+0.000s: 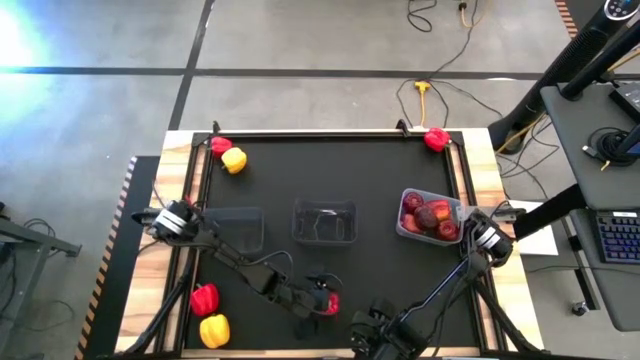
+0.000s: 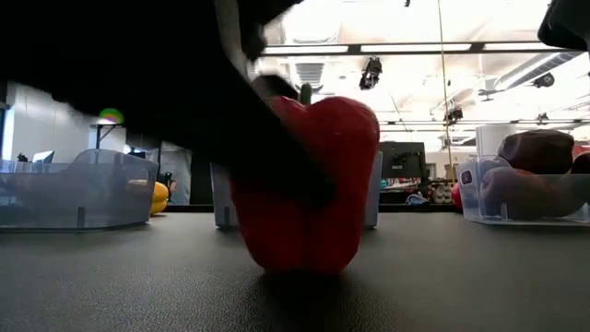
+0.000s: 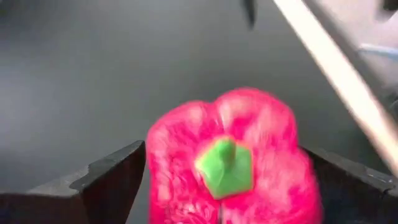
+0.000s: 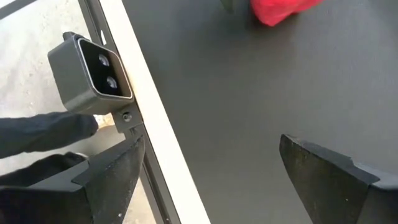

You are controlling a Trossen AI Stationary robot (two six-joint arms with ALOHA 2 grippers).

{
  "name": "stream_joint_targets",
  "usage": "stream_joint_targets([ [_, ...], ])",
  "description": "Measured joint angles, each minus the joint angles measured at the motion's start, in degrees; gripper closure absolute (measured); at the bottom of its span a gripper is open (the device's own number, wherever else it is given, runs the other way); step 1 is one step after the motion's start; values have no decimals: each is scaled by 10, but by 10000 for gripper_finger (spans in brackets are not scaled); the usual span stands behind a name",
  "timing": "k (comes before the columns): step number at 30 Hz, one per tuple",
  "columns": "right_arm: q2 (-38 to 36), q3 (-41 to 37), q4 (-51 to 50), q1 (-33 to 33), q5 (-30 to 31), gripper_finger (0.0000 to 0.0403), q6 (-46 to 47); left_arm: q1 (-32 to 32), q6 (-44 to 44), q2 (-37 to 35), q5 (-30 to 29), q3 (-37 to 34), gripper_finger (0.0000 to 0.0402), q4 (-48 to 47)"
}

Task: Sort produce into baskets
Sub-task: Put the red bell pepper into the right black bin

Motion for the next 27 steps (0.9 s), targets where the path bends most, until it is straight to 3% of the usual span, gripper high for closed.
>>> stream_joint_targets([
  [12,0,-2,0,7,0,37,-10,0,-37,40,13,55,41,-8],
  [18,0,-3,1,18,6,37,10,1,-117,39,2,87,103,-132],
  [22,1,-14,2,22,47,37,6,0,-153,36,0,95,146,-171],
  [27,1,-16,3,14,67,37,-2,0,-156,29,7,126,154,-271],
])
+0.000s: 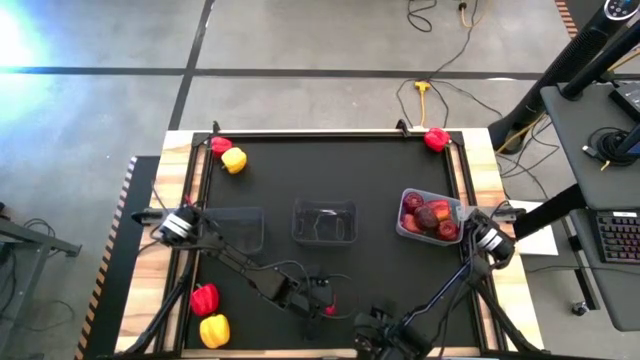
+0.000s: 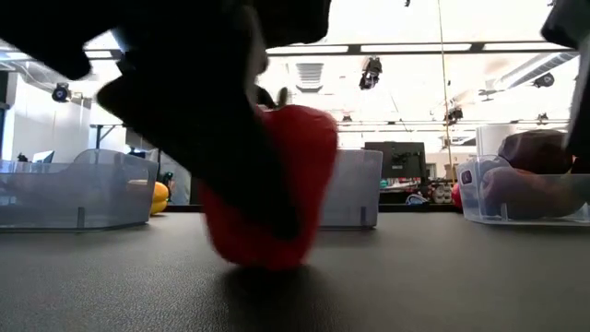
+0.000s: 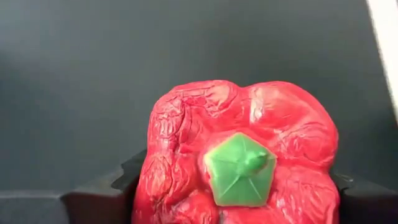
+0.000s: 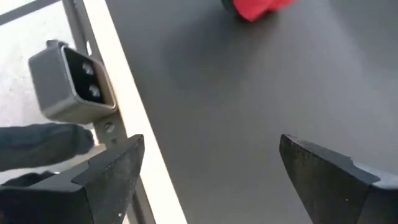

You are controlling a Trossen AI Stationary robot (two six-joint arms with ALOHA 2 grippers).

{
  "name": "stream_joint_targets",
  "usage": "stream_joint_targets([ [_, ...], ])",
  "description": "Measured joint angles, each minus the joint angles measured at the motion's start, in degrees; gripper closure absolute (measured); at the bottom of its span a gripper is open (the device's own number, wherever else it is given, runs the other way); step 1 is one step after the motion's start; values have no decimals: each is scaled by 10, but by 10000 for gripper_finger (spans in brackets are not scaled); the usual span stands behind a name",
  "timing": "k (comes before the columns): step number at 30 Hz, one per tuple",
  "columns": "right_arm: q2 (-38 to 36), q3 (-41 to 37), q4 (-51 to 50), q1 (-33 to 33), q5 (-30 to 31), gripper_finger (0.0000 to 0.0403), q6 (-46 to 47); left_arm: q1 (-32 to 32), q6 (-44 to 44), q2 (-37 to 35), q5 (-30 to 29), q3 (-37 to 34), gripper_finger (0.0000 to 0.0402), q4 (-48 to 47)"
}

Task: Sort produce into baskets
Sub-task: Put the red bell pepper into the right black bin

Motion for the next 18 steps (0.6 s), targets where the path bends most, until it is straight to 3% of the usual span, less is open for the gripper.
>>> stream_joint_targets([
  [6,-1,0,-13,-23,14,37,-1,18,106,-9,-26,111,134,-166],
  [11,-42,14,-175,-54,32,37,5,44,246,-12,-118,226,152,-308],
  [15,-104,18,-291,-83,125,37,-17,92,321,-21,-130,223,152,-336],
  [18,-160,17,-366,-108,203,37,-17,150,344,-44,-79,167,145,-311],
])
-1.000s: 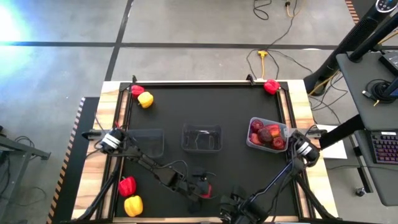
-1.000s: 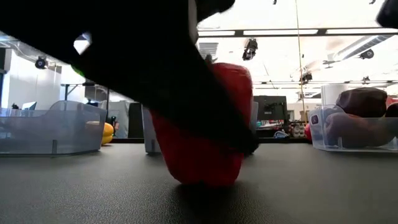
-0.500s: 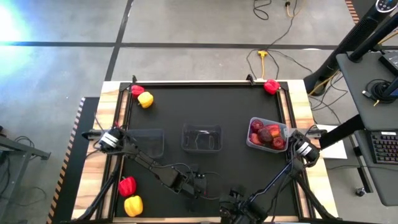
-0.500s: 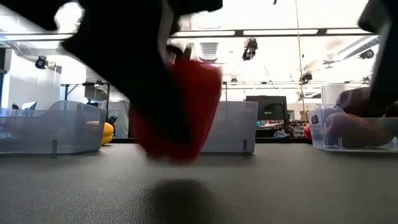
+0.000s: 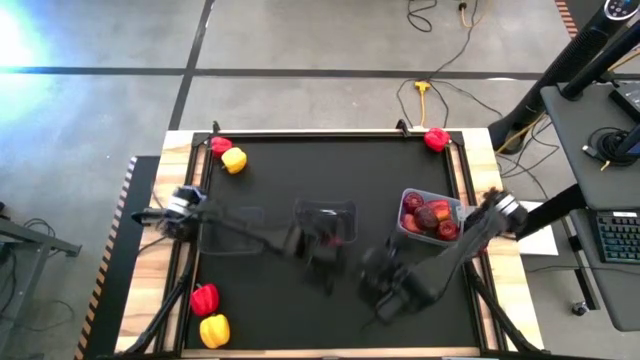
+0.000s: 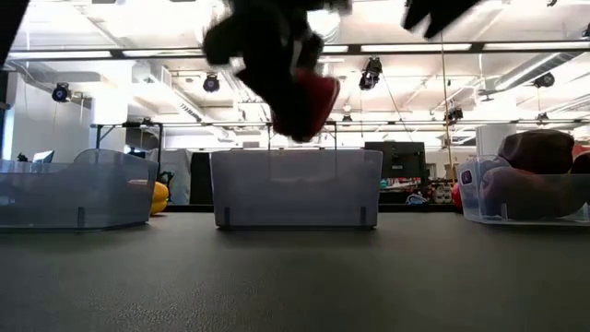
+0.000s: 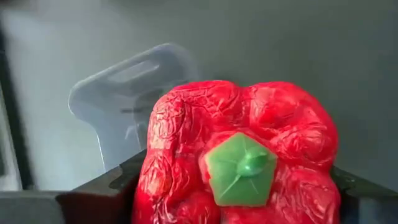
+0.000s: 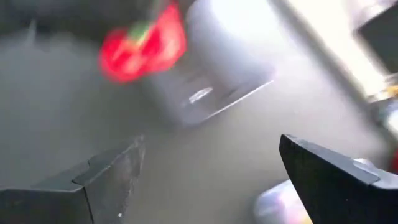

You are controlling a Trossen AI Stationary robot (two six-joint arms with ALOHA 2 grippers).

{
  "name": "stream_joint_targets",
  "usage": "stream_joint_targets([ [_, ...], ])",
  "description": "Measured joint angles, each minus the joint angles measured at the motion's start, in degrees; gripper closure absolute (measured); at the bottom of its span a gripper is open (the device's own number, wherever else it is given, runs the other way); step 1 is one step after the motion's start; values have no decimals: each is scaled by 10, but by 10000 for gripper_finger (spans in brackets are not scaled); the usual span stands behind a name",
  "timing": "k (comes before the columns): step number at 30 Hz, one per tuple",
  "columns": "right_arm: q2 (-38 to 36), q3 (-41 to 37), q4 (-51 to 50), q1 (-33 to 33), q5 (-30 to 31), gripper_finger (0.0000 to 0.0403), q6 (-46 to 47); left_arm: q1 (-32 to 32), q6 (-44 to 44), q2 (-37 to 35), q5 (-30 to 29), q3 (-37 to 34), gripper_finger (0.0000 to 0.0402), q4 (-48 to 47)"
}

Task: Sort produce into baskets
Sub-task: Put the red bell pepper into the right black bin

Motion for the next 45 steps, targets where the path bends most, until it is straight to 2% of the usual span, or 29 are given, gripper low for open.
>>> stream_joint_targets([
  [4,-79,-6,-64,-45,88,37,0,72,23,-60,97,-109,143,106],
  [8,-155,-27,-70,-112,91,37,1,115,31,-113,102,-177,145,145],
  [12,-209,-56,-69,-192,90,37,-2,144,43,-154,108,-242,144,239],
  [15,-241,-83,-69,-253,65,37,-6,161,35,-155,139,-293,144,297],
  [18,-264,-114,-64,-321,5,37,-8,172,3,-154,170,-314,143,339],
  [23,-285,-178,-19,-461,-90,37,-67,196,-40,-144,179,-321,138,333],
  [27,-279,-233,74,-597,-177,37,-177,219,-93,-146,178,-316,116,329],
  [30,-258,-264,154,-681,-210,37,-266,229,-118,-146,179,-318,94,326],
  [34,-210,-270,193,-775,-210,37,-415,231,-132,-146,179,-318,66,319],
  [38,-137,-248,160,-840,-186,37,-557,234,-136,-146,179,-318,55,310],
  [45,-18,-184,118,-903,-175,37,-658,240,-178,-146,178,-318,62,299],
])
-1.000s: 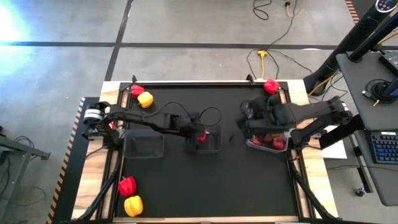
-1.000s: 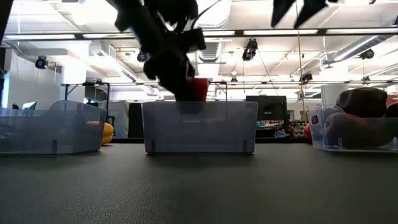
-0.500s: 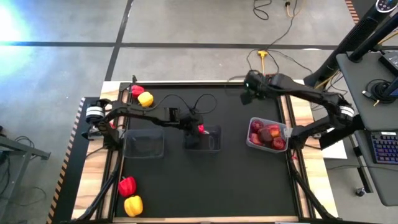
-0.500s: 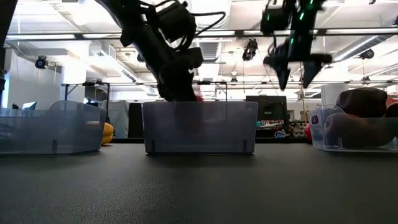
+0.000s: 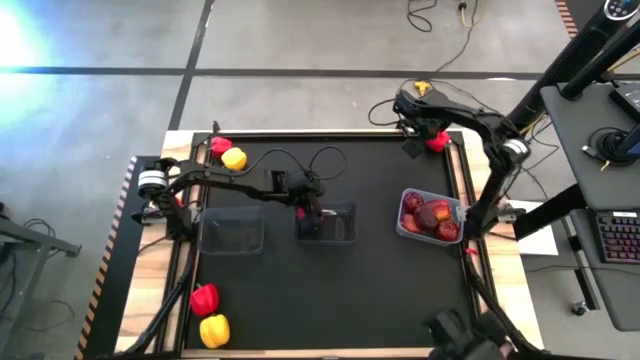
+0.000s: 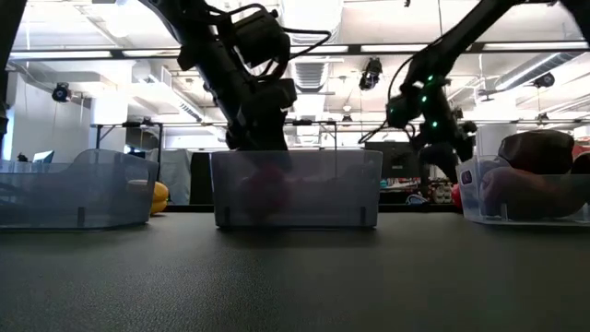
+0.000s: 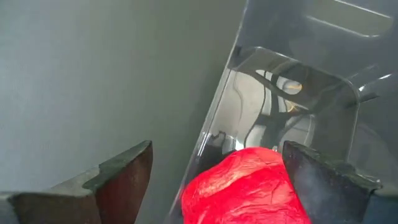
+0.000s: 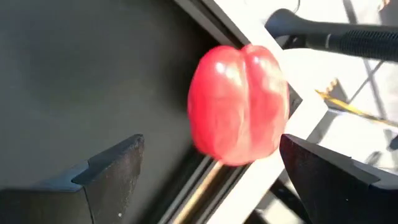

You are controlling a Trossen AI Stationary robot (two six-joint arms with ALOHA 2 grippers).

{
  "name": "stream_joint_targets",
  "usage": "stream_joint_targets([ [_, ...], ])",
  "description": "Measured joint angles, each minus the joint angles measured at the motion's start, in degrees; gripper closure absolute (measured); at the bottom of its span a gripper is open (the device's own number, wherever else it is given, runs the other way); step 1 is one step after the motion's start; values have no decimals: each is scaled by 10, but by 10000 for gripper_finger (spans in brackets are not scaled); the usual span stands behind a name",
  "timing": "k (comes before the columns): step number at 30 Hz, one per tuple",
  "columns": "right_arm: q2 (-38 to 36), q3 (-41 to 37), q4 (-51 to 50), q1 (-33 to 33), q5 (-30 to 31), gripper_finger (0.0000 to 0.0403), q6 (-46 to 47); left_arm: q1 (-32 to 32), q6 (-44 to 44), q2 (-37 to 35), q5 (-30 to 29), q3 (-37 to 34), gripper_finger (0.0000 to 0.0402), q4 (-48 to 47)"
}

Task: Sort produce into baskets
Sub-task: Put the red bell pepper into the right black bin

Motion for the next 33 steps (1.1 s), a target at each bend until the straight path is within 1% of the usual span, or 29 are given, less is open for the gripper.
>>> stream_joint_targets([
  [3,42,30,-13,-3,24,37,-17,3,-15,0,0,11,65,-27],
  [9,120,81,-54,-13,92,37,-35,13,-18,-1,-1,29,70,-59],
  [15,187,104,-82,-22,117,37,-77,25,-19,-1,0,36,71,-68],
  [20,223,106,-96,-22,118,40,-83,27,-20,-1,0,38,71,-73],
  [24,239,106,-127,-22,132,70,-80,27,-39,-6,0,38,71,-88],
  [27,236,104,-132,-21,134,97,-48,27,-49,-12,-7,38,71,-104],
  [30,211,104,-134,-15,117,98,-7,27,-53,-23,-20,38,71,-128],
  [33,170,103,-138,13,103,98,4,27,-53,-42,-27,38,71,-152],
])
